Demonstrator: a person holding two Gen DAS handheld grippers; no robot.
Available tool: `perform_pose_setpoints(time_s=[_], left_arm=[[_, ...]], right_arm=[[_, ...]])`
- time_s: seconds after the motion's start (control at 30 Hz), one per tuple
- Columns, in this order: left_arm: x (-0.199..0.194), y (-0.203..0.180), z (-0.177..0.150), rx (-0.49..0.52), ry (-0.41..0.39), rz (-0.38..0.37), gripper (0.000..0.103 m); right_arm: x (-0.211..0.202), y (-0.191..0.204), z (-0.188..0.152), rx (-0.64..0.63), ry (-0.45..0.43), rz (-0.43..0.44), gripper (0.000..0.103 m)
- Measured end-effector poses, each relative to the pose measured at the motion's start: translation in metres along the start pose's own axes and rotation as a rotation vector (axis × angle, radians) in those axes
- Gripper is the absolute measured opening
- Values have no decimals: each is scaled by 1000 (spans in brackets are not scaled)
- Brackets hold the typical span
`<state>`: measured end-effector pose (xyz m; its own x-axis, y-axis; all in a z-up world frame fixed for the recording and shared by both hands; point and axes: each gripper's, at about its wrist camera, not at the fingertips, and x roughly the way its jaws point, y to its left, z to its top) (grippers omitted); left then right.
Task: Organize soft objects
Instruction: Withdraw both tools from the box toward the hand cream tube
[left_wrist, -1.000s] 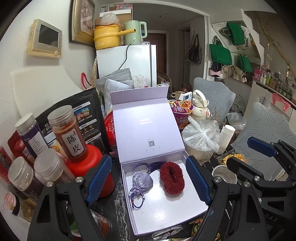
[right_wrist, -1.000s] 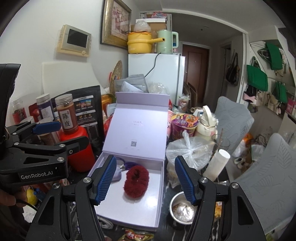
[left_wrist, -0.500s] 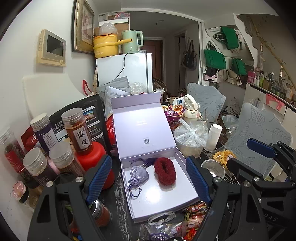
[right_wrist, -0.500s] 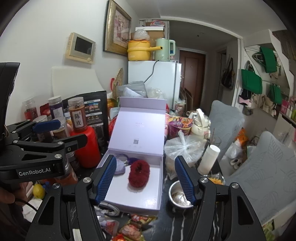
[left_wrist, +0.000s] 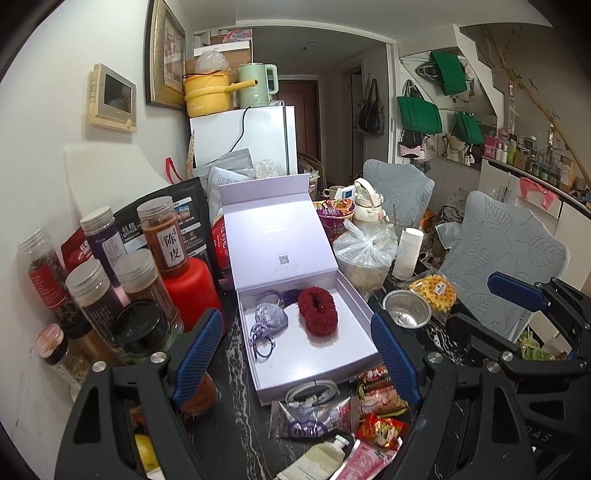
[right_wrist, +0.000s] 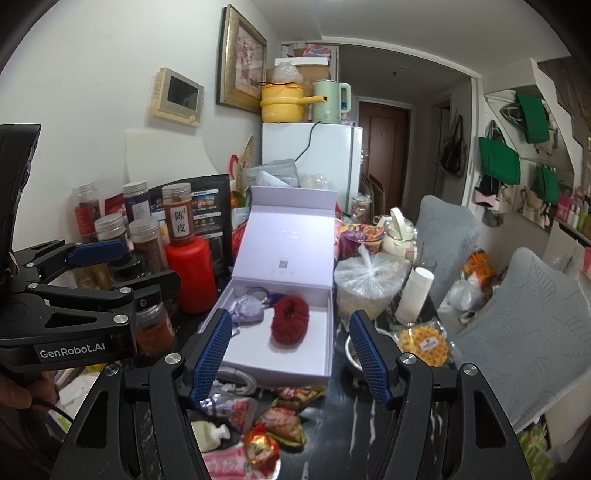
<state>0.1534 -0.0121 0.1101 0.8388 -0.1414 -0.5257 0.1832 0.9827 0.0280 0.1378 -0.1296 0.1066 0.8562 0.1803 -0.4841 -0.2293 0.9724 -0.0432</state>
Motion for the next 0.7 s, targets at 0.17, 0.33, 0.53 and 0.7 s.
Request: perform_pose_setpoints(time_s=[0.17,0.33,0.53,0.7], left_arm=[[-11,-3,-17,9,17,-1,83],[-20,-3,-38,12,34,-12,83],[-22,-3,-65,21,79,-24,83],[-22,-1,-81,19,107,-36,83]], right_arm=[[-8,6,-16,10,18,7,66],[-12,15,-33,10,41,13,67],[-16,24,-55,18,64,16,69],[-16,32,-72,22,93,21,69]])
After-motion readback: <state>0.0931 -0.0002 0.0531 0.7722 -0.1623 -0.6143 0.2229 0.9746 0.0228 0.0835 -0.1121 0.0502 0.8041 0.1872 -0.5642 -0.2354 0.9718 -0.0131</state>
